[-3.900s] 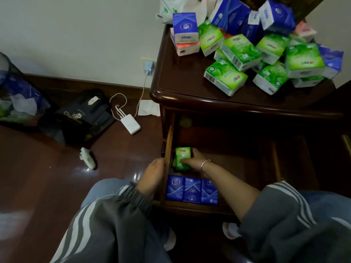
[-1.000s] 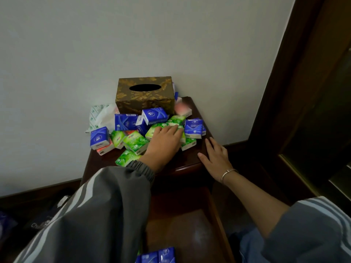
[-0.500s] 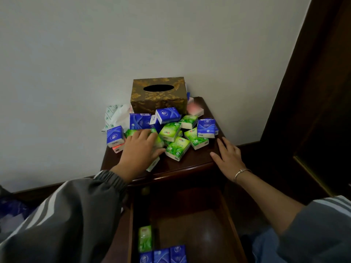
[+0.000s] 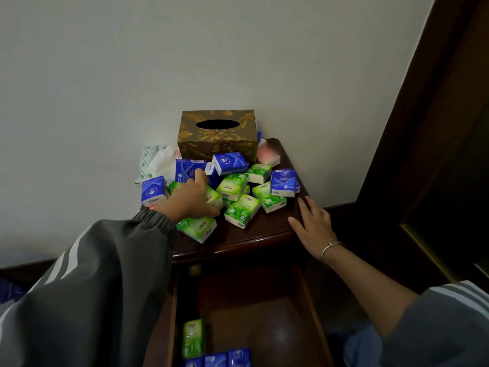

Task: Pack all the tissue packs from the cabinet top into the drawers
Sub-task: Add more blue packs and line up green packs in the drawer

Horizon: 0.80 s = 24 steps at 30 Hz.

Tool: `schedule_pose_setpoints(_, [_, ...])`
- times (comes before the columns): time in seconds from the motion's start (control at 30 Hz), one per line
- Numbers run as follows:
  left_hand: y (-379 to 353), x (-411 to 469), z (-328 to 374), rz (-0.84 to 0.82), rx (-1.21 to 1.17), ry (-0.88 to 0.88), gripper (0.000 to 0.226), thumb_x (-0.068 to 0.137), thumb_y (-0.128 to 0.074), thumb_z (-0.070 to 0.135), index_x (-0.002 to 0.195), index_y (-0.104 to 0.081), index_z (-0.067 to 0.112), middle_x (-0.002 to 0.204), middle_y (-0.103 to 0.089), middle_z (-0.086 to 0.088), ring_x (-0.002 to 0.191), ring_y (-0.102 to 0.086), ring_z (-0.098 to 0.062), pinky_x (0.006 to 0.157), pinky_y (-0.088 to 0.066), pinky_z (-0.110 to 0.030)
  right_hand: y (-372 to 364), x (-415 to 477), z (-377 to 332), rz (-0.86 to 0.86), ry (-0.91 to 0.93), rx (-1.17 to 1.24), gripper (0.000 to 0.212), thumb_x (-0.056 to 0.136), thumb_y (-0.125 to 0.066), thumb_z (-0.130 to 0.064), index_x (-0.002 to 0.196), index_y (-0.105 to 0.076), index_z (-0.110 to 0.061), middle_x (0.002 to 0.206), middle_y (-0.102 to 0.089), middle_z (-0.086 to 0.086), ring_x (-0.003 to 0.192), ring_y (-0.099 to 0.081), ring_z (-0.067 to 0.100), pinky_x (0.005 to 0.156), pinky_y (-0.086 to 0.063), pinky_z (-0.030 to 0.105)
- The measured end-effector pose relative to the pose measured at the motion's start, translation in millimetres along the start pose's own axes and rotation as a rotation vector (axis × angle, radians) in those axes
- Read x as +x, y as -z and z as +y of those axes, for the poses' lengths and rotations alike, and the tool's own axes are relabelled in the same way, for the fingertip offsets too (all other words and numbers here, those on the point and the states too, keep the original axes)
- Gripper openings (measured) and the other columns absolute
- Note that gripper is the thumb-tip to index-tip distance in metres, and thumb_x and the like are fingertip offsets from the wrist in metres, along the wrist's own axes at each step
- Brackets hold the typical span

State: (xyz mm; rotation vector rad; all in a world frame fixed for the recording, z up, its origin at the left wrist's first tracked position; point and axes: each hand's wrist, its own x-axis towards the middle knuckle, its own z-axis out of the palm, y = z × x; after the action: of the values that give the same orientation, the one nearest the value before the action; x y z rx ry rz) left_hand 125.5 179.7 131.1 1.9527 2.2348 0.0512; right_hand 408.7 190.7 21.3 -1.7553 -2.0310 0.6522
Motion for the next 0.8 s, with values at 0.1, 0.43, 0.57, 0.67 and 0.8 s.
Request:
schedule_pose_setpoints(0.1, [-4.9, -3.8, -1.1, 0.124, -0.053, -0.019, 0.075, 0.066, -0.078, 0.045, 0.113, -0.030, 0.014, 0.110, -0.054, -0.015, 0.095, -0.057, -0.029, 0.080, -0.053, -0.045, -0.3, -0.5, -0.4, 0.007, 0.001, 0.000, 0.064, 0.095, -0.035, -0.051, 0.150, -0.013, -0.027, 0.158, -0.006, -0.006, 0.143, -0.007, 0.027, 0.114, -0.022, 0.042])
schedule_pose_setpoints(0.43, [4.5, -78.8, -51.1, 0.597, -0.219, -0.061, 0.089, 0.058, -0.085, 0.029, 0.128, -0.033, 0.013, 0.108, -0.056, -0.018, 0.095, -0.054, -0.037, 0.075, -0.045, -0.042, 2.5, -6.5, -7.3, 0.138, -0.014, 0.084, 0.054, 0.096, -0.040, -0.044, 0.145, -0.032, -0.021, 0.154, -0.027, 0.001, 0.142, -0.019, 0.025, 0.116, -0.020, 0.045])
schedule_pose_setpoints(0.57, [-19.7, -108.2, -97.5, 0.409, -0.125, 0.069, 0.097, 0.057, -0.086, 0.030, 0.135, -0.032, 0.010, 0.115, -0.054, -0.020, 0.097, -0.053, -0.042, 0.080, -0.045, -0.045, 9.3, 2.8, -24.6, 0.410, -0.135, 0.413, 0.043, 0.092, -0.052, -0.040, 0.127, -0.054, -0.016, 0.131, -0.055, 0.008, 0.128, -0.042, 0.027, 0.109, -0.033, 0.045])
schedule_pose_setpoints(0.67, [-38.9, -109.0, -108.5, 0.224, -0.111, 0.093, 0.095, 0.059, -0.082, 0.027, 0.137, -0.033, 0.003, 0.124, -0.051, -0.020, 0.107, -0.050, -0.039, 0.090, -0.040, -0.041, 32.2, 39.6, -46.9, 0.397, -0.231, 0.550, 0.050, 0.087, -0.059, -0.042, 0.122, -0.054, -0.008, 0.127, -0.058, 0.014, 0.120, -0.051, 0.031, 0.104, -0.039, 0.044])
schedule_pose_setpoints(0.8, [-46.0, -100.0, -111.3, 0.156, -0.088, 0.119, 0.094, 0.064, -0.078, 0.033, 0.140, -0.031, 0.000, 0.134, -0.043, -0.019, 0.119, -0.043, -0.038, 0.101, -0.034, -0.040, 57.3, 81.4, -66.0, 0.104, -0.320, 0.417, 0.064, 0.081, -0.069, -0.040, 0.127, -0.050, 0.001, 0.132, -0.054, 0.018, 0.115, -0.054, 0.031, 0.094, -0.047, 0.039])
